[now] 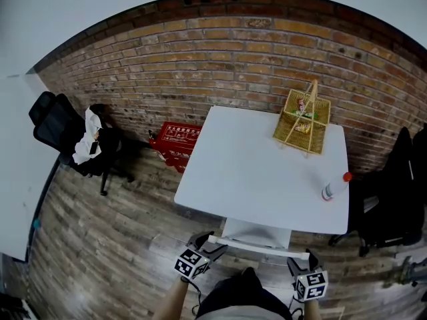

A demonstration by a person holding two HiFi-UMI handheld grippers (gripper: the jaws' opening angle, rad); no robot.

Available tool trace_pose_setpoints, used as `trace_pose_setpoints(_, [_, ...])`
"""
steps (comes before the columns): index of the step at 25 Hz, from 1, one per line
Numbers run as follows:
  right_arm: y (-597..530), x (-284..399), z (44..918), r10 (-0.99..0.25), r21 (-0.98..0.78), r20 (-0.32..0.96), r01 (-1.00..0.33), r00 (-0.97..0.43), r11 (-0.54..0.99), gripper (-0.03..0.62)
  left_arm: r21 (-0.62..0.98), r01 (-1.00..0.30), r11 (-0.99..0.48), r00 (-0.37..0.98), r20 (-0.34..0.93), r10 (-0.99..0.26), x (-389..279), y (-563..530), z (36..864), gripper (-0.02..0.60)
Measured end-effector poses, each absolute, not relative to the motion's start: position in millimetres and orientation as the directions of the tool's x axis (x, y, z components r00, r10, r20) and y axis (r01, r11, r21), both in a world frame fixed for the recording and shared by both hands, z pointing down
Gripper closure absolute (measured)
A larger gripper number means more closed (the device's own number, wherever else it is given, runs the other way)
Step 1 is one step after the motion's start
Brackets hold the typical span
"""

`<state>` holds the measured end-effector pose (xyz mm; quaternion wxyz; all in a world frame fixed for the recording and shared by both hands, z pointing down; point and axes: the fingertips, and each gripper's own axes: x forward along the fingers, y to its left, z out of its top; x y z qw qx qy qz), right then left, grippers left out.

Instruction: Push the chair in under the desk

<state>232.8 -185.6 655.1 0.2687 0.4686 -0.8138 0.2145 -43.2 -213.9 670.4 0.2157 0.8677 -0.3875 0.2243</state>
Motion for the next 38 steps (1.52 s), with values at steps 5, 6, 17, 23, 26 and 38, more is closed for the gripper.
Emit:
trace_pose_setpoints(5, [-192.0,231.3,646.9,-0.635,-0.092,0.651,-0.874,-0.415,0.478,0.290,0.200,-0.773,-0.602,0.593,0.568,-0.572,-43.2,-218.2,674.1,0.281])
trace_pose_setpoints(6, [-192.6,231.4,645.7,-0.632,-0.089,0.655,-0.873,-0.414,0.480,0.290,0.199,-0.774,-0.602,0.592,0.567,-0.573,-43.1,-219.0,674.7,0.281])
trace_pose_setpoints(17, [-201.5,236.6,659.7,-0.638,-0.106,0.644,-0.876,-0.422,0.471,0.290,0.201,-0.775,-0.600,0.590,0.570,-0.571,-42.2,-227.6,675.9,0.281])
trace_pose_setpoints(23, [-215.6,234.3,655.6,-0.638,-0.095,0.651,-0.878,-0.412,0.470,0.290,0.207,-0.771,-0.602,0.593,0.577,-0.561,-44.6,-240.6,678.7,0.281])
trace_pose_setpoints(26, [-222.9,235.5,657.9,-0.647,-0.097,0.642,-0.881,-0.411,0.463,0.290,0.207,-0.768,-0.606,0.596,0.580,-0.556,-44.3,-249.1,676.8,0.281])
trace_pose_setpoints(38, [-241.9,233.5,655.0,-0.645,-0.102,0.638,-0.877,-0.420,0.470,0.290,0.210,-0.764,-0.611,0.599,0.582,-0.549,-43.5,-268.2,677.7,0.281])
